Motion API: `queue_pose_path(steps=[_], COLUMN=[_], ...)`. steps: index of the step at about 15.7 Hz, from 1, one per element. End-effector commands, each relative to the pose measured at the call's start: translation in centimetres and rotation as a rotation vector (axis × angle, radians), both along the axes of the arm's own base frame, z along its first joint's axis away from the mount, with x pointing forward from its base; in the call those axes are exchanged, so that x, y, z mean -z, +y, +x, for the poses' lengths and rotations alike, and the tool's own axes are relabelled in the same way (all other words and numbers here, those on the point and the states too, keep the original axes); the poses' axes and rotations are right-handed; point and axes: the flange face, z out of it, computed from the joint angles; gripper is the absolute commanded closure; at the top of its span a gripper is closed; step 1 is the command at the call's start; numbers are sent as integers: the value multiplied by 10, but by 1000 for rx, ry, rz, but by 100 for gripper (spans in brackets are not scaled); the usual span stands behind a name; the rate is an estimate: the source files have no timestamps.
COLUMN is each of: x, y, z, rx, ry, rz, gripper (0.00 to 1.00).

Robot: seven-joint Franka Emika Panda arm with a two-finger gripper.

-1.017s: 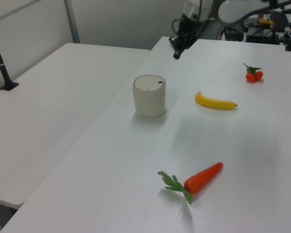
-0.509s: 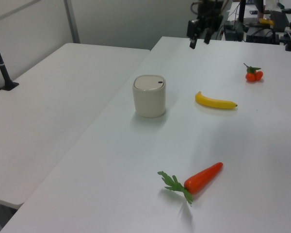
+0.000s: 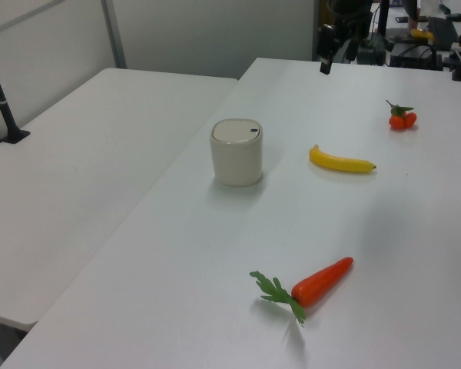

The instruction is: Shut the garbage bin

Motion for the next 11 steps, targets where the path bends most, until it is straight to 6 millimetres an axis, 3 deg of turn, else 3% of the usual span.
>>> queue_pose_path(steps=[1, 6, 11], x=[4, 1, 1], y=[-9, -23, -32], z=[-11, -8, -8], rx=[-139, -305, -339], ry=[32, 30, 33], rz=[51, 46, 40], gripper=[0, 0, 0])
